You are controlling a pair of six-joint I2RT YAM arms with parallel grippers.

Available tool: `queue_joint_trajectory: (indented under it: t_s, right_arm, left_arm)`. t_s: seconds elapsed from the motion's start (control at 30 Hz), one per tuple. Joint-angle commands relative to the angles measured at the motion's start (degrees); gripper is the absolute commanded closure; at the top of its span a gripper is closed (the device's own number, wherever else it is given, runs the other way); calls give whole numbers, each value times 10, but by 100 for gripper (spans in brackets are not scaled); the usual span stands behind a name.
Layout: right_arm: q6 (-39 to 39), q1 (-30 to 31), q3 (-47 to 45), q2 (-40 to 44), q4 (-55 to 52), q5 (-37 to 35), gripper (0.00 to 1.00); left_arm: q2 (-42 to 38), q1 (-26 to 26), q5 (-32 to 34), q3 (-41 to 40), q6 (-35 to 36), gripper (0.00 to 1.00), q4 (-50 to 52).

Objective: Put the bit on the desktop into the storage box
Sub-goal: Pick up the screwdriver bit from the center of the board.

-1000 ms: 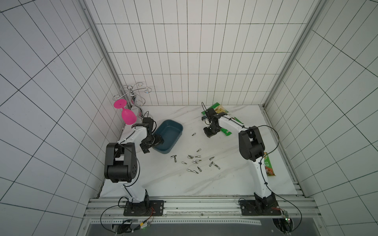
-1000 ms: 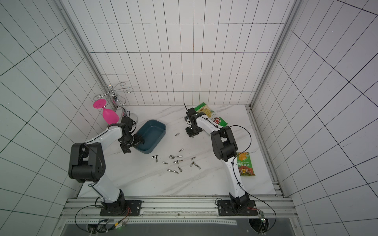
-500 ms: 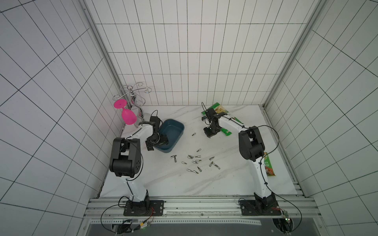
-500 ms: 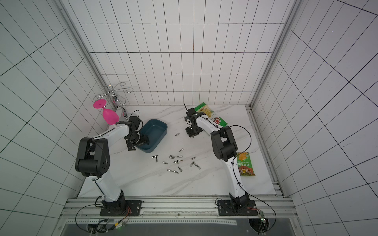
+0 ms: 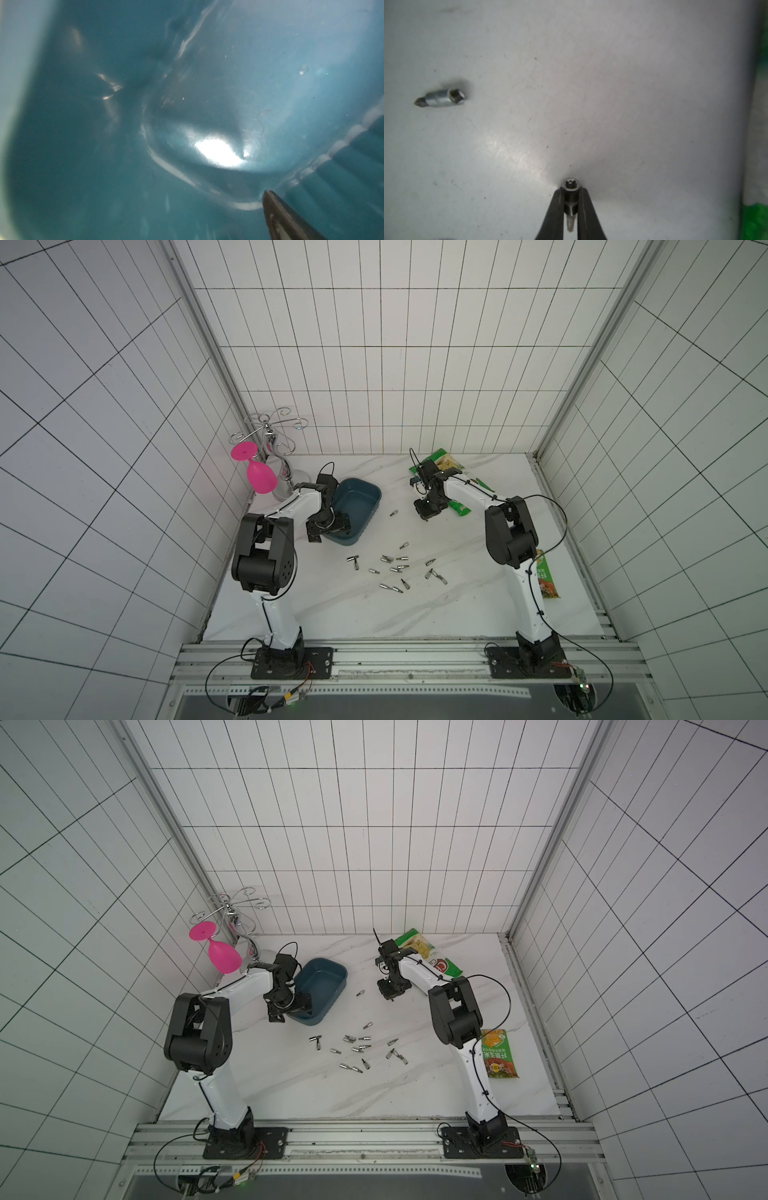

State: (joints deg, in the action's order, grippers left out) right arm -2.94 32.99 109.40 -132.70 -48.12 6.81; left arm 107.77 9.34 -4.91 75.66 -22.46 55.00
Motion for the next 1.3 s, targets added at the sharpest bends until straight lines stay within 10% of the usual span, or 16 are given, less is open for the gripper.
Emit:
queue_joint_trajectory:
  t_s: [0.0, 0.57, 1.27]
  right_arm:
    - [4, 0, 19, 21, -32, -1, 100]
    - [9, 1, 97, 68, -71, -2, 100]
    - [15, 96, 303, 7, -122, 42, 100]
  left_arm:
    - [5, 21, -6, 12, -2, 7, 2]
    - [-14, 74, -2, -4, -36, 7, -2]
    - [-269, 20, 20, -80, -78, 2, 50]
